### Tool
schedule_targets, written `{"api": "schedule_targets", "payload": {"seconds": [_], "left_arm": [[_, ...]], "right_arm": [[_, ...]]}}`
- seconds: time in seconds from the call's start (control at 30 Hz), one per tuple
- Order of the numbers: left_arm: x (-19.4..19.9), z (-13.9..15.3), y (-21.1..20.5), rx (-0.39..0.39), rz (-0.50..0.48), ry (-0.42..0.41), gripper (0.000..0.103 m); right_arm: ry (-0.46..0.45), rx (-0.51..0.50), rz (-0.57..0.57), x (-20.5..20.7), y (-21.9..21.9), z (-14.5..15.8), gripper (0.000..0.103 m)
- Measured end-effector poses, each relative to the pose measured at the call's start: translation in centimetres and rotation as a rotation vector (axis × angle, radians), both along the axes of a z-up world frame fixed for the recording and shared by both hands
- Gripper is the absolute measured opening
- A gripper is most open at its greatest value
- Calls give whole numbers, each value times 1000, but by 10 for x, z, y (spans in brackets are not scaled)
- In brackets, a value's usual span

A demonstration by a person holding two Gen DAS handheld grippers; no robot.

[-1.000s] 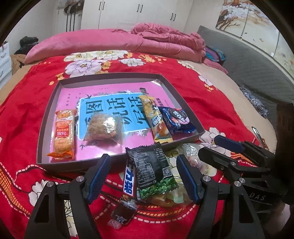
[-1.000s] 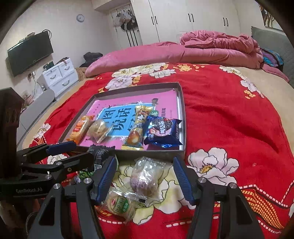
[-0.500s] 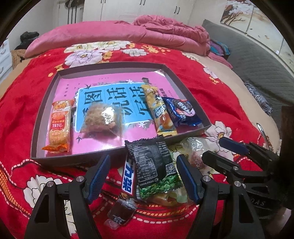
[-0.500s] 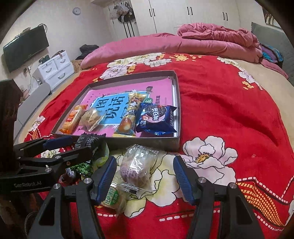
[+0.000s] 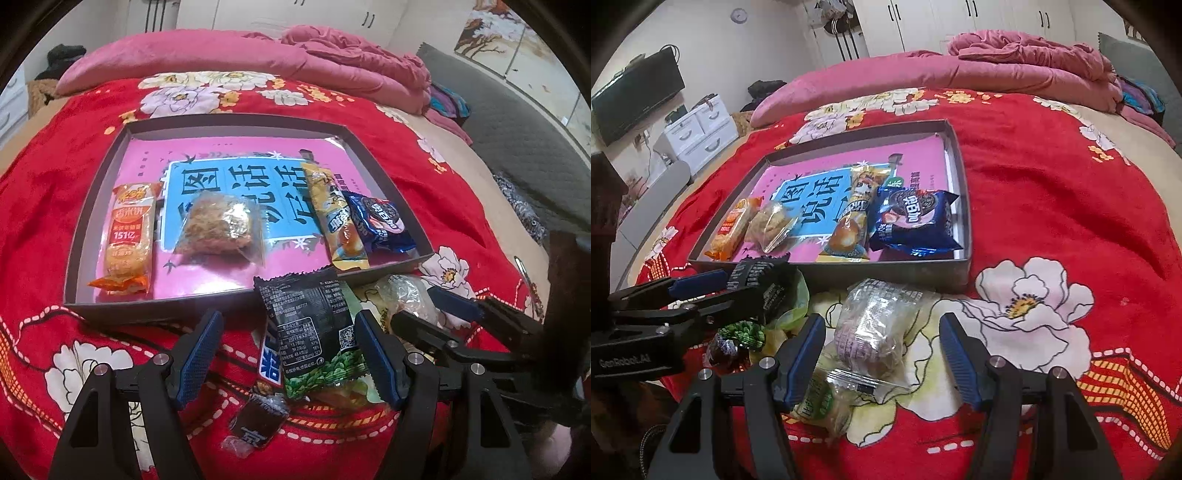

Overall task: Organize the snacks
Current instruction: 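Grasp the black-and-green snack bag with the left tool while the right tool grasps the clear pastry bag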

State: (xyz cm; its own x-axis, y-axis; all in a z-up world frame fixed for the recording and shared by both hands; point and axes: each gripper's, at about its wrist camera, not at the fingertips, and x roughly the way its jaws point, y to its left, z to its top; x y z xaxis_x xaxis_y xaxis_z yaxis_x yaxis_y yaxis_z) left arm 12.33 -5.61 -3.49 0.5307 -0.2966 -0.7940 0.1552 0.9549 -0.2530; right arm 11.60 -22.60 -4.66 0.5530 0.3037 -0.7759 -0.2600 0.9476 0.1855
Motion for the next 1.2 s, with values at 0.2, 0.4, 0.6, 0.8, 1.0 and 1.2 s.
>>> {"api": "schedule_targets", "payload": {"seconds": [0.2, 0.4, 0.6, 0.8, 1.0, 1.2], "left_arm": [[1, -4, 2, -32, 1, 24, 75], [3, -10, -1, -62, 14, 57, 75], [4, -10, -5, -75, 8, 51, 62], [4, -9, -14, -58, -36, 39, 47], [4, -7, -12, -71, -51, 38, 41], [1, -2, -6, -84, -61, 27, 39]], "right_arm": [[13, -8, 14, 3, 6, -7, 63], [12, -33, 29, 4, 12, -8, 49], [13, -42, 24, 4, 12, -9, 44], [-15, -56, 40, 0, 13, -1, 42], [-25, -37, 40, -2, 9, 5, 41], [-41, -1, 36, -4, 2, 12, 41]]}}
